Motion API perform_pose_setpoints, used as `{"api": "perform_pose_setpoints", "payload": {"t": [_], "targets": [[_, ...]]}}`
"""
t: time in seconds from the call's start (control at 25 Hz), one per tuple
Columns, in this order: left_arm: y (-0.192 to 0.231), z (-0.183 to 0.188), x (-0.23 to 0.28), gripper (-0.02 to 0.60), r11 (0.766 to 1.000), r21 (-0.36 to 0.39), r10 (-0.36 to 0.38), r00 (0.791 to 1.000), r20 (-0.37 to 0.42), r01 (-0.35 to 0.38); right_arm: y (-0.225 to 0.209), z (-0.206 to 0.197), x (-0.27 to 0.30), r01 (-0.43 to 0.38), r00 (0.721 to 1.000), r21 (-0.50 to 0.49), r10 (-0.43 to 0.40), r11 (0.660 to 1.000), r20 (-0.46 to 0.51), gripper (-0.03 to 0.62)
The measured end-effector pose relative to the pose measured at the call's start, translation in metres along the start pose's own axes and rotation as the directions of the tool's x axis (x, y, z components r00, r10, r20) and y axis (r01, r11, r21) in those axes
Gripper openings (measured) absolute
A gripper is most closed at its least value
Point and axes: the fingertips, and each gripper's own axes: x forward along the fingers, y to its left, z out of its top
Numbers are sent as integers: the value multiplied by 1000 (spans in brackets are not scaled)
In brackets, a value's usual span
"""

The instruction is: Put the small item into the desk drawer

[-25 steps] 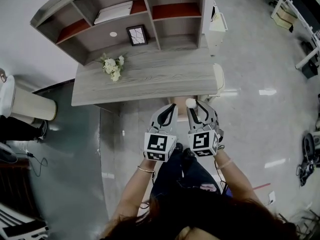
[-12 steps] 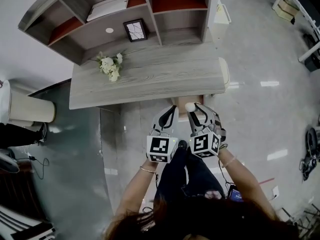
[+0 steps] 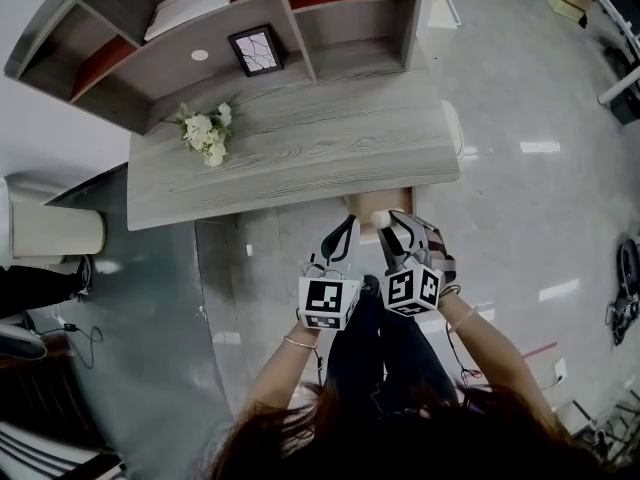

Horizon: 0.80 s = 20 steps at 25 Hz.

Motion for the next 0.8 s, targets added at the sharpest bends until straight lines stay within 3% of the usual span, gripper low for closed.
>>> {"api": "perform_pose_setpoints", "payload": {"t": [0.8], "targets": [[18,-71,39,15,998,-14,-69,996,-55,69,43,-80,68,-53,988,-62,44,997,-150,121]]}}
